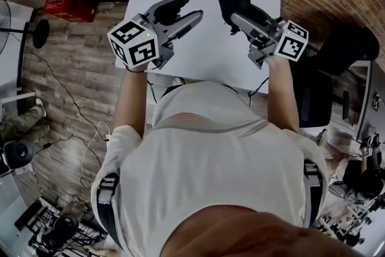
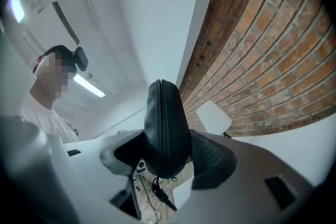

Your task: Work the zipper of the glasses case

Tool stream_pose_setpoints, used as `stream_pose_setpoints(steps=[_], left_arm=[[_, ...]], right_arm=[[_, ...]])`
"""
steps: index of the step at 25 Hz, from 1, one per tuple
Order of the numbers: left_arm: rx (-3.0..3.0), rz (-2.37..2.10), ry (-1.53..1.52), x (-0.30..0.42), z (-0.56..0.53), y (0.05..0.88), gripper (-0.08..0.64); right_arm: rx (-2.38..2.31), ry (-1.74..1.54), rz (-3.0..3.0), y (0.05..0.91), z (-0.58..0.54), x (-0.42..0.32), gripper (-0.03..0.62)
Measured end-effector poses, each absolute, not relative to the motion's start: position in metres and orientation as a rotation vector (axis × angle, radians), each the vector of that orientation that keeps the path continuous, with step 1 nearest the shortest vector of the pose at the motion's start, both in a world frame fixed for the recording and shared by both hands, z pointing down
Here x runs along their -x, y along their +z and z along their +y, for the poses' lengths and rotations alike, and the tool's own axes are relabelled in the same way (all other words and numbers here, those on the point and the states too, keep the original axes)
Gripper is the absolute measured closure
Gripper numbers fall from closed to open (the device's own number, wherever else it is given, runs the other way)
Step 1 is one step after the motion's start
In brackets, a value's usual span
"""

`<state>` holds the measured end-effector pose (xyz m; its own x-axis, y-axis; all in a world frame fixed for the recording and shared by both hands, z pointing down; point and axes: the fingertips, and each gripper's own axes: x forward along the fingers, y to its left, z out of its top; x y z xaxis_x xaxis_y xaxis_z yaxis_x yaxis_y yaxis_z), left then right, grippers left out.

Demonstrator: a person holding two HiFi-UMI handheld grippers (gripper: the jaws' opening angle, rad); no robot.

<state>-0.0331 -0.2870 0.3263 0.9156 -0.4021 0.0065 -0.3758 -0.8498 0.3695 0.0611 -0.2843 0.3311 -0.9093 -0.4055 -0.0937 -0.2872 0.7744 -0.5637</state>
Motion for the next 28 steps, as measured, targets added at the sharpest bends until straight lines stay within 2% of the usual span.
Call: stream_pose_setpoints(steps=[3,10,21,23,28], left_arm=[[-2.685,-0.393,-0.143,0.017,-0.275,0.316,0.282],[-2.661,-0.197,-0.146,-0.004,-0.256,0.313,0.250],[-2.659,-0.121,-0.189,-0.010,-0.249,0.311,0.252],[-2.657,-0.154,-0.186,-0.009,-0.252,0.312,0.285],[-2.655,-0.176,-0.191,-0.006,-0.253,0.312,0.290]], right_arm=[[0.406,-0.872,2.815,0.334,-0.271,-0.045,0.281],[0.157,-0.926,2.920,0.351,-0.243,-0.016,0.280],[-0.091,-0.992,3.011,0.360,-0.221,0.007,0.281],[-0.093,-1.011,3.010,0.361,-0.222,0.008,0.280],[-0.075,-0.985,3.010,0.359,-0.223,0.011,0.278]])
